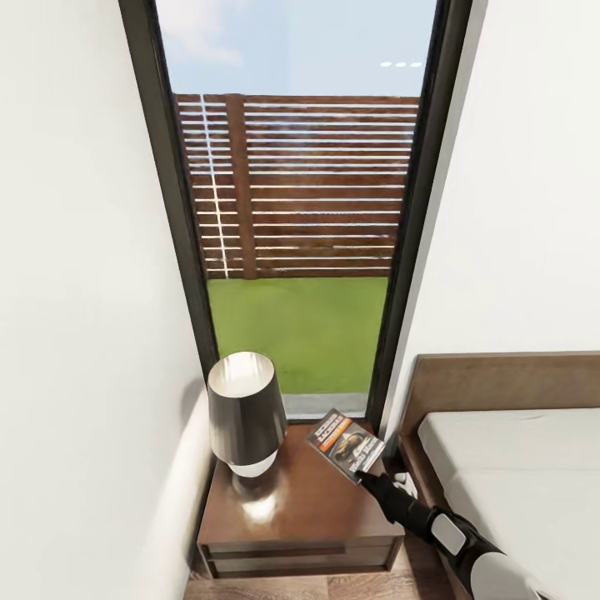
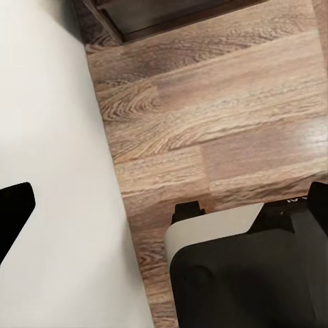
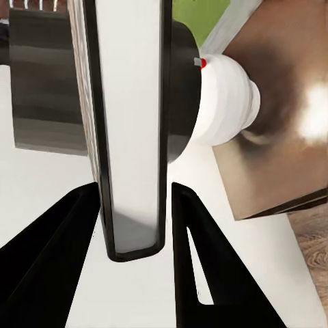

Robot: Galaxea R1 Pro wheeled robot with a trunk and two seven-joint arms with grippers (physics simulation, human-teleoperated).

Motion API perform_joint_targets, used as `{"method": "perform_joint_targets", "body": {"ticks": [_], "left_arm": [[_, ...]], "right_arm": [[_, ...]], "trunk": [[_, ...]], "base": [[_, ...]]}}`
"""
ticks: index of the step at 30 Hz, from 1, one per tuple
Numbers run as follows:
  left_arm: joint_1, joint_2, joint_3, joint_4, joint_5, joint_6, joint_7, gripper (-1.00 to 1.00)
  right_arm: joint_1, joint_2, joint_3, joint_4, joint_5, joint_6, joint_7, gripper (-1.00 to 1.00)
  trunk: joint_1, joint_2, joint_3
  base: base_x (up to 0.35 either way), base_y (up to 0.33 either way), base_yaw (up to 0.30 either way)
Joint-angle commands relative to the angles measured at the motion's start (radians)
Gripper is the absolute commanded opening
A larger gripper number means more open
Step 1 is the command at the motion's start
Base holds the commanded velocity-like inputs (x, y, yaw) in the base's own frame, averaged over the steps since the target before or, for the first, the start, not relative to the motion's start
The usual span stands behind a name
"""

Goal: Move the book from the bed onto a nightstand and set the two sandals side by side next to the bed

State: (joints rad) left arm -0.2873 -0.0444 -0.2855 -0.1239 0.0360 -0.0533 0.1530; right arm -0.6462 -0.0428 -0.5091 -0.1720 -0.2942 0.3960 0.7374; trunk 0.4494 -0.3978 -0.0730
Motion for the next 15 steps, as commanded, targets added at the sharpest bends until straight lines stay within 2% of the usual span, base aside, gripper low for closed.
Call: {"method": "perform_joint_targets", "body": {"ticks": [1,3,10,15], "left_arm": [[-0.001,0.0,-0.007,0.001,0.004,-0.003,0.005,1.0],[-0.001,0.0,-0.007,0.001,0.004,-0.003,0.005,1.0],[-0.001,0.0,-0.007,0.001,0.004,-0.003,0.004,1.0],[-0.001,0.0,-0.007,0.001,0.004,-0.003,0.003,1.0]], "right_arm": [[-0.001,0.0,-0.007,0.0,-0.006,0.01,0.001,-1.0],[-0.001,-0.001,-0.023,0.0,-0.002,0.016,-0.002,-1.0],[-0.001,0.0,-0.031,0.0,-0.003,0.011,0.0,-1.0],[-0.001,0.0,-0.034,0.0,-0.003,0.008,0.001,-1.0]], "trunk": [[0.001,-0.002,-0.002],[0.001,-0.002,-0.002],[0.001,-0.002,-0.002],[0.001,-0.002,-0.002]], "base": [[0.002,-0.001,0.0],[0.001,0.0,0.0],[0.004,0.0,0.0],[0.11,0.0,0.0]]}}
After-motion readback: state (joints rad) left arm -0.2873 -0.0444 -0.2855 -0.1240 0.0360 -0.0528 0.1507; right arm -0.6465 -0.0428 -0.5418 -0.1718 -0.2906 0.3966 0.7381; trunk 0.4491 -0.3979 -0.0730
